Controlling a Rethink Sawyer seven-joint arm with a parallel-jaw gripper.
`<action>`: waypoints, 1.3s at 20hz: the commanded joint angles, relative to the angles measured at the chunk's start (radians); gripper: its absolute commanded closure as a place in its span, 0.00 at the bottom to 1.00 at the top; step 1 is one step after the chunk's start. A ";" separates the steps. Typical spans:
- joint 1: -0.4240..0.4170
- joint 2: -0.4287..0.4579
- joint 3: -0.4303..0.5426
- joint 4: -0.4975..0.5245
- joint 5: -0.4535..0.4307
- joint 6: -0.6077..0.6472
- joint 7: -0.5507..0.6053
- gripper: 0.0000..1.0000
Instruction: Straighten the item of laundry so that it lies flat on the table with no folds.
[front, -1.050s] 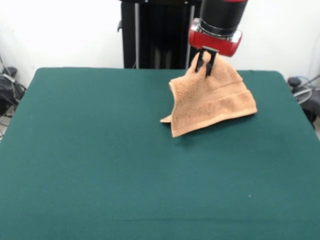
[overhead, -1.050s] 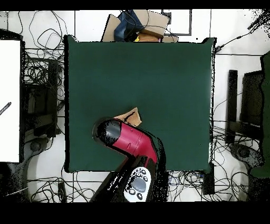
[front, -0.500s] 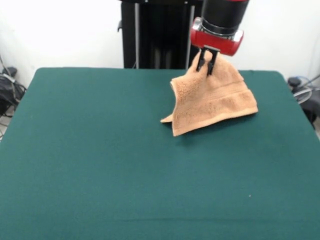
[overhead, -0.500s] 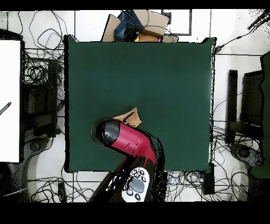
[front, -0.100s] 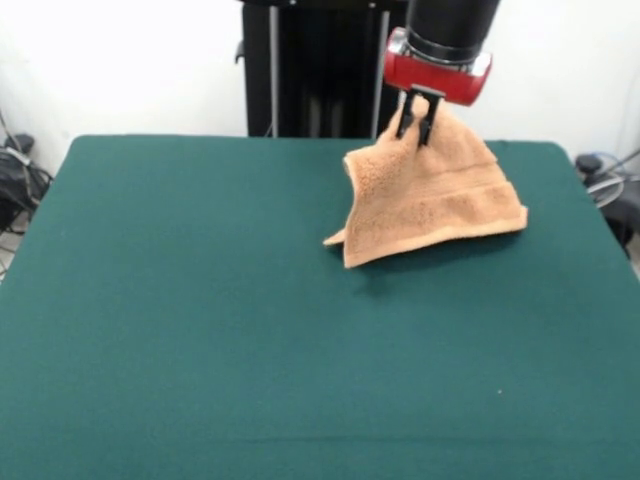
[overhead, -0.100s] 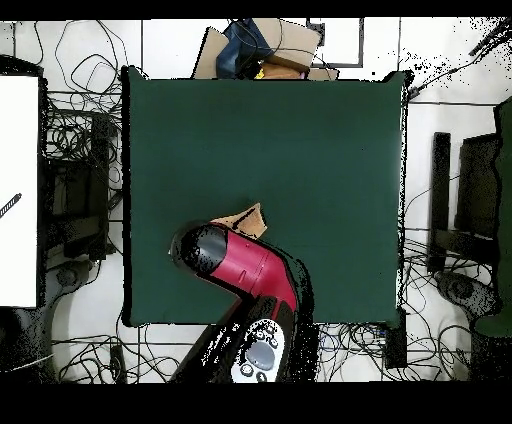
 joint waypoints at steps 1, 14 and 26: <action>-0.010 -0.021 0.057 -0.067 -0.032 0.129 0.169 1.00; 0.011 0.001 0.021 -0.165 -0.058 0.223 0.189 1.00; 0.030 0.030 0.011 -0.226 -0.084 0.300 0.210 1.00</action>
